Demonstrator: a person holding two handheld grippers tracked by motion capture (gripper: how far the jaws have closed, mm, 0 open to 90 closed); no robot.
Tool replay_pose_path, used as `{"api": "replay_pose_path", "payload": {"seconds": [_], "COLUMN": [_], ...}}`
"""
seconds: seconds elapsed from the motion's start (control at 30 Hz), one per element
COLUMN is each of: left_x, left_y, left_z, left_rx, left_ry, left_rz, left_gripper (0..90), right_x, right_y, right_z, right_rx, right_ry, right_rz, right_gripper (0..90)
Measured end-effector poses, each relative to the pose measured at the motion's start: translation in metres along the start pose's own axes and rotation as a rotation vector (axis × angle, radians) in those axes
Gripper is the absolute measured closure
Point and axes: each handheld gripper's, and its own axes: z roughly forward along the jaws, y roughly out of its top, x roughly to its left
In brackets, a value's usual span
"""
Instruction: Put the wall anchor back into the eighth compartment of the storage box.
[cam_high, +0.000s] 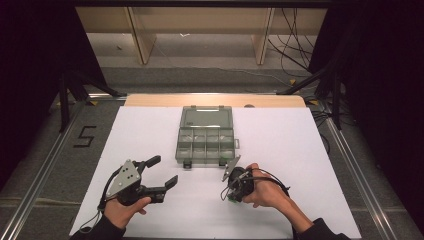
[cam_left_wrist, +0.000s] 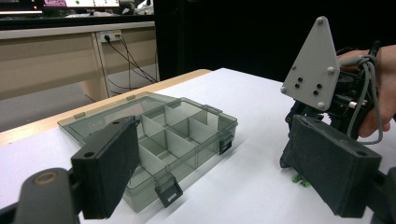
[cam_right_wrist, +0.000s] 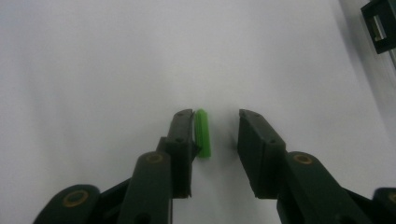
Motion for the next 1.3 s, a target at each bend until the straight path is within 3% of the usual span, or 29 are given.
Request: {"api": "replay_pose_path", "payload": {"seconds": [0.37,0.67,1.3], "left_x": [0.0,0.0,0.0], "left_y": [0.0,0.0,0.0], "left_z": [0.0,0.0,0.0], "left_rx": [0.0,0.0,0.003], "left_ry": [0.002,0.002,0.004], "left_rz": [-0.002,-0.001,0.0], "left_gripper": [16.3,16.3,16.4], "right_x": [-0.001,-0.002,-0.018], "right_y": [0.003,0.004,0.013], "right_z": [0.001,-0.001,-0.037], "right_rx": [0.012,0.008,-0.119], "right_ry": [0.037,0.034,-0.046], "right_rz": [-0.02,-0.019,0.0], "right_gripper": [84.4,84.8,84.8]}}
